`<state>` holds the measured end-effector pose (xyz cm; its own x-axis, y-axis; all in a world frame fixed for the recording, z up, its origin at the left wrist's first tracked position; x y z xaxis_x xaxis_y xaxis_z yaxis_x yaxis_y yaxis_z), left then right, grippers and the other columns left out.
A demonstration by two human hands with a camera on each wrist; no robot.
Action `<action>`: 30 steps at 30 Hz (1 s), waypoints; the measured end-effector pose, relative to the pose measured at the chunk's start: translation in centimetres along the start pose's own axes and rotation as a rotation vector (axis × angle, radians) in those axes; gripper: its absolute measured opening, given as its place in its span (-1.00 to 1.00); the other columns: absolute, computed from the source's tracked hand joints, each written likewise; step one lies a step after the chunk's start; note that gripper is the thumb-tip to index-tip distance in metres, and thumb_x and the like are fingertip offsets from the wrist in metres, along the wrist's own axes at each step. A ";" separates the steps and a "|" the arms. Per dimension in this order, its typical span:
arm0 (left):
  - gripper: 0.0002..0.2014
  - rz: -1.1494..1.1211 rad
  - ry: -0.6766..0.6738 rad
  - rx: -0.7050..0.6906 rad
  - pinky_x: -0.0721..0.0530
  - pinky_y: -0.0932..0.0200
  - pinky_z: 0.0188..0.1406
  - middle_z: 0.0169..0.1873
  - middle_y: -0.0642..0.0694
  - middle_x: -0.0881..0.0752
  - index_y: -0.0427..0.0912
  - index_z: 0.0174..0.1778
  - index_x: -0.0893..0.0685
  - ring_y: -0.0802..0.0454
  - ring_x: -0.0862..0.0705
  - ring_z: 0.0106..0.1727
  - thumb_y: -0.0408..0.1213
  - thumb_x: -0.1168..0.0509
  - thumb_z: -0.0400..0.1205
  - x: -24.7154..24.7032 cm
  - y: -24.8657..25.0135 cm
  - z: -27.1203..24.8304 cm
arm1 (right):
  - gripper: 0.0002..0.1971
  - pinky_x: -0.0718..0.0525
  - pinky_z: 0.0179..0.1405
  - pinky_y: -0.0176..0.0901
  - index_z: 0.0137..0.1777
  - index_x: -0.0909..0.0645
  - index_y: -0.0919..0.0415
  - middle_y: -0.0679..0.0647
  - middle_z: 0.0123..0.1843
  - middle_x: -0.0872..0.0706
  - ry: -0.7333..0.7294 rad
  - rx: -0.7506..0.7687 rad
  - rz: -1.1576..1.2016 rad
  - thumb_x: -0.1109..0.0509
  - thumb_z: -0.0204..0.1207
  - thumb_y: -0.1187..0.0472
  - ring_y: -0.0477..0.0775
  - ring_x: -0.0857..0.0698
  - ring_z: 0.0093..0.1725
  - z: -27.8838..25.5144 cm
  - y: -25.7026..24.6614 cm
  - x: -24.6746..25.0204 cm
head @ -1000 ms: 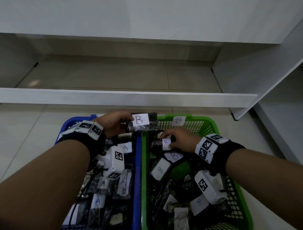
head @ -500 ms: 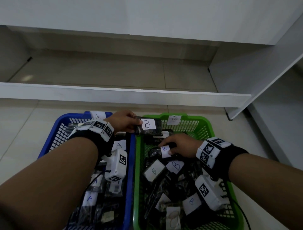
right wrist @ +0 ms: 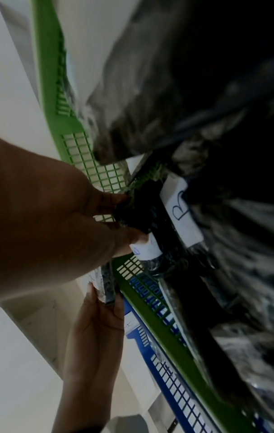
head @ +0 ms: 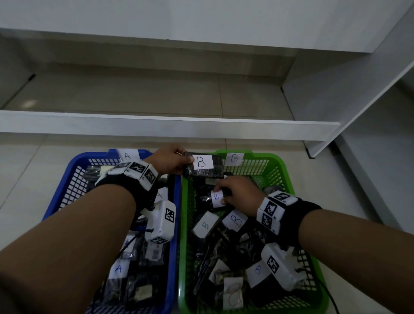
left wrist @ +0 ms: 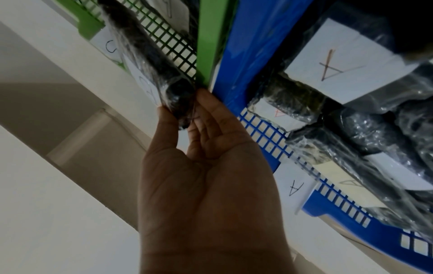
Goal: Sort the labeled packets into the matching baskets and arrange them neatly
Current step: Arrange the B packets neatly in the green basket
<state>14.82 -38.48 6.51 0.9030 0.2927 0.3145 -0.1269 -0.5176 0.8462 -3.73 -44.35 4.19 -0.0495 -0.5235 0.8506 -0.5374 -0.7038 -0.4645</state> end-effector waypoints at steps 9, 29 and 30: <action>-0.84 -0.022 0.005 0.024 -0.72 0.17 -0.13 -0.15 -0.15 -0.69 -0.25 0.01 -0.57 0.02 -0.68 -0.20 -0.32 -0.38 0.58 0.0 -0.3 0.1 | -0.68 -0.45 -0.02 -0.13 0.07 -0.51 0.22 0.14 0.14 -0.51 0.102 -0.055 0.039 -0.52 0.41 0.18 0.16 -0.51 0.11 -0.1 0.2 -1.6; -0.71 0.682 -0.056 -0.183 -0.63 0.23 -0.25 0.10 -0.17 -0.64 -0.15 0.26 -0.50 -0.11 -0.68 -0.02 -0.28 -0.28 0.62 -4.6 1.6 0.0 | -0.43 -0.14 0.50 0.17 0.19 -0.62 0.08 0.01 0.13 -0.71 -0.371 -0.240 -0.660 -0.22 0.46 -0.36 0.14 -0.58 0.27 -2.1 7.6 3.0; -0.71 0.726 -0.046 -0.190 -0.60 0.16 -0.14 0.14 -0.20 -0.63 -0.15 0.27 -0.49 -0.13 -0.66 0.04 -0.30 -0.27 0.62 -4.9 1.5 0.2 | -0.41 0.09 0.57 0.28 0.19 -0.64 0.02 -0.01 0.23 -0.69 -0.381 -0.233 -0.716 -0.18 0.44 -0.42 0.16 -0.46 0.43 -2.2 7.8 3.3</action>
<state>10.31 -40.81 6.18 0.5809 -0.1053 0.8072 -0.7622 -0.4185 0.4939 -9.93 -50.53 3.96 0.6343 -0.1446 0.7595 -0.4933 -0.8321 0.2536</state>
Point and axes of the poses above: each hand's wrist, its own z-axis towards the middle knuckle, its own x-axis out of the back of the hand, y = z × x, the point moved 5 cm from there along z, towards the middle knuckle
